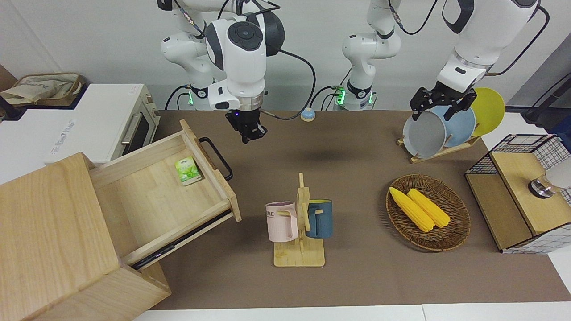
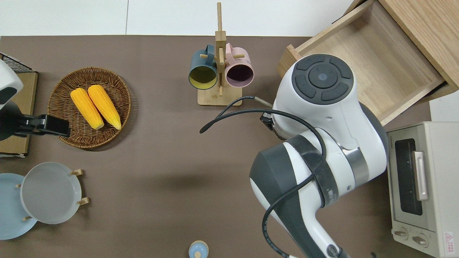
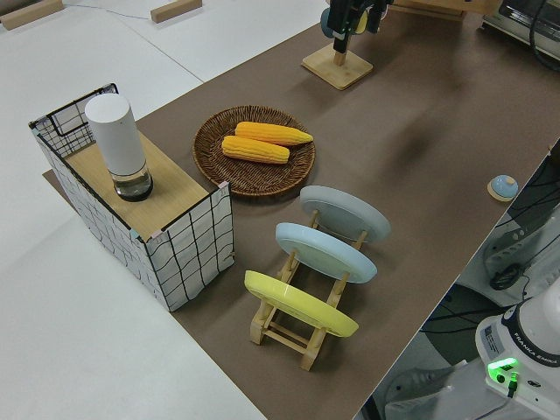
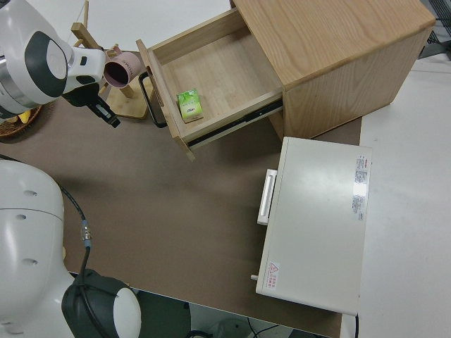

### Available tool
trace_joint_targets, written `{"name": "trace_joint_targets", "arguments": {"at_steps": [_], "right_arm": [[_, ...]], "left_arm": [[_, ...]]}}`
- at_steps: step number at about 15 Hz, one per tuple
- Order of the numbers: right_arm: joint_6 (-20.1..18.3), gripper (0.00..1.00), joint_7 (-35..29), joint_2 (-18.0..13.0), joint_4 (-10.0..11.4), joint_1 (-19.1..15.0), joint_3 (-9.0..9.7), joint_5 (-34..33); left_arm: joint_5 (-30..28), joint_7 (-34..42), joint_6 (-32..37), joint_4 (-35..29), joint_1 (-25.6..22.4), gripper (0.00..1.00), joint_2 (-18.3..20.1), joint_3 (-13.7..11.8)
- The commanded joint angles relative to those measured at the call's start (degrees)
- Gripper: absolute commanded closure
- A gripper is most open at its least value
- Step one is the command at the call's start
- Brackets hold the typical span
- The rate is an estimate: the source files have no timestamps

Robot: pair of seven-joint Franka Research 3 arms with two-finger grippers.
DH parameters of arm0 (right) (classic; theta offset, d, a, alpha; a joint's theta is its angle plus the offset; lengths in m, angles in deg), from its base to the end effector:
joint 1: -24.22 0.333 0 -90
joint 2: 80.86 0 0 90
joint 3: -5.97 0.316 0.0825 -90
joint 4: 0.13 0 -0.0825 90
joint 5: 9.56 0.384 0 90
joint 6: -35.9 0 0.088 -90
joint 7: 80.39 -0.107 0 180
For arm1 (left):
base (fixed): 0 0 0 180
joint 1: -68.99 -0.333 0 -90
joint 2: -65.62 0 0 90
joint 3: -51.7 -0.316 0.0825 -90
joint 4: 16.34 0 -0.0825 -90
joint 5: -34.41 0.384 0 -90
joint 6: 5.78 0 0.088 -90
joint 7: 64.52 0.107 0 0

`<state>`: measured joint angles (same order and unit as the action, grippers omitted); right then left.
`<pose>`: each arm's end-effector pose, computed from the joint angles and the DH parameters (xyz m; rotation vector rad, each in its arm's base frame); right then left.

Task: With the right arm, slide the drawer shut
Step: 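Push the drawer front away from the robot with the right arm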

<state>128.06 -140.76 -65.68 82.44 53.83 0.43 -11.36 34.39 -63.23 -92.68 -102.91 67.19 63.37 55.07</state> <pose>0.5745 0.2609 0.5321 2.8857 -0.9383 -0.0504 0.5612 -0.0147 0.6261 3.1376 -0.0783 -0.0525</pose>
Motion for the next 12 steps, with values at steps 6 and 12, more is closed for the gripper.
{"name": "trace_joint_targets", "arguments": {"at_steps": [6,12], "right_arm": [[6.53,1.0,-8.27,2.4,3.39,-2.01,-0.44,3.91],[9.18,1.0,-11.0,4.42,3.13,-4.47,-0.96,5.5]], "left_arm": [[0.98,0.56,1.13,1.49,-0.31,0.01,-0.65,0.4],[0.98,0.56,1.13,1.49,-0.31,0.01,-0.65,0.4]]}}
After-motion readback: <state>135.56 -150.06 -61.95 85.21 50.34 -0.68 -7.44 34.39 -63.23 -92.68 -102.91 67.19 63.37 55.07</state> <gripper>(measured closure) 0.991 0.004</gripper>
